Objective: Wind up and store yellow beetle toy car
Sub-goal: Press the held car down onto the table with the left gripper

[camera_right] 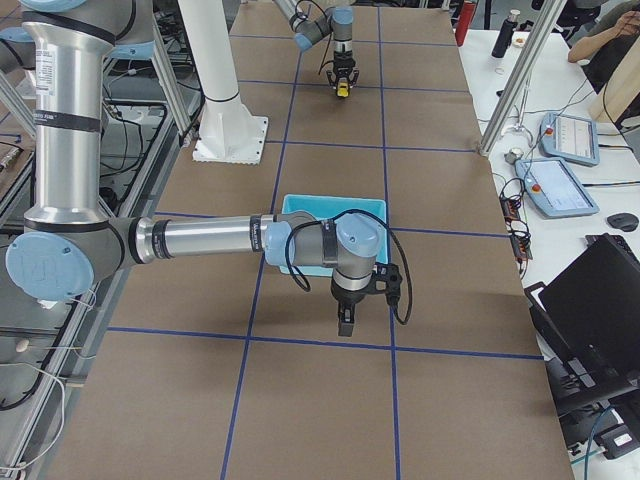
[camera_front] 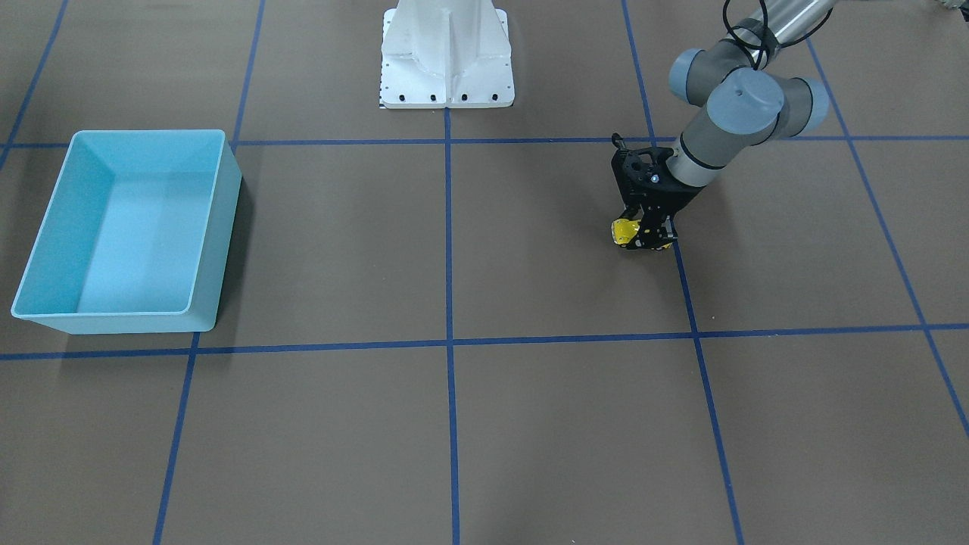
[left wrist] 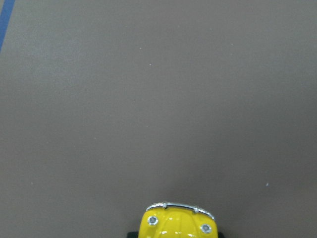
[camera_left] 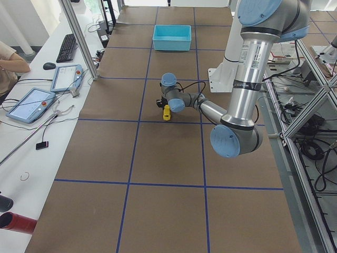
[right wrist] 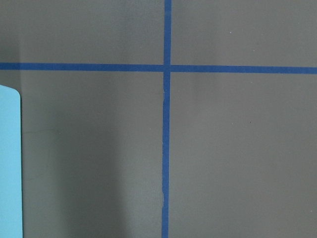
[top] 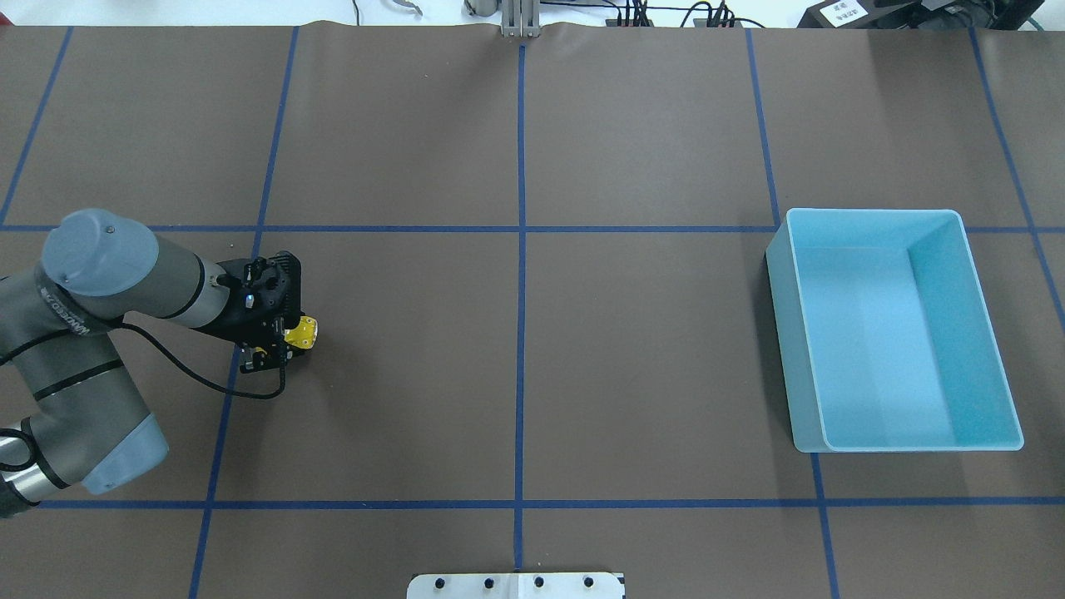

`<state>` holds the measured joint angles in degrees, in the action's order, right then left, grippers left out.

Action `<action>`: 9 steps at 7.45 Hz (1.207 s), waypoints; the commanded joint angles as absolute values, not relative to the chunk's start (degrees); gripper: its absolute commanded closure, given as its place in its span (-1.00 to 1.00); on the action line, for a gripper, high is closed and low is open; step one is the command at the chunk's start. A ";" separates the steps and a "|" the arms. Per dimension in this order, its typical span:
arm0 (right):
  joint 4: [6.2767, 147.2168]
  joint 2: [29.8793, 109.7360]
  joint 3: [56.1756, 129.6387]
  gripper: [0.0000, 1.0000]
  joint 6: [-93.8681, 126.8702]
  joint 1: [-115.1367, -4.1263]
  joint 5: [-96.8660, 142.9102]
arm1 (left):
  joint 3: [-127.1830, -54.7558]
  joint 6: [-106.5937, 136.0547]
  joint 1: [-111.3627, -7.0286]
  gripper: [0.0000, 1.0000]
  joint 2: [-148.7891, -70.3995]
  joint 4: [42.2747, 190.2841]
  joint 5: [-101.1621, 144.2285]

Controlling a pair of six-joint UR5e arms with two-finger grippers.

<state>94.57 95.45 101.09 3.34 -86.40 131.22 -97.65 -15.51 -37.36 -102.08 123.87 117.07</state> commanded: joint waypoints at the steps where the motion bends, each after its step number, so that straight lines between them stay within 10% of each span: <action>1: 94.57 95.45 101.07 -1.00 3.34 -86.40 131.22 | -97.56 -15.56 -37.44 0.50 -101.26 124.28 117.07; 9: 94.57 95.45 101.07 -1.00 3.43 -86.40 131.22 | -97.82 -15.64 -37.53 0.50 -95.63 131.04 117.69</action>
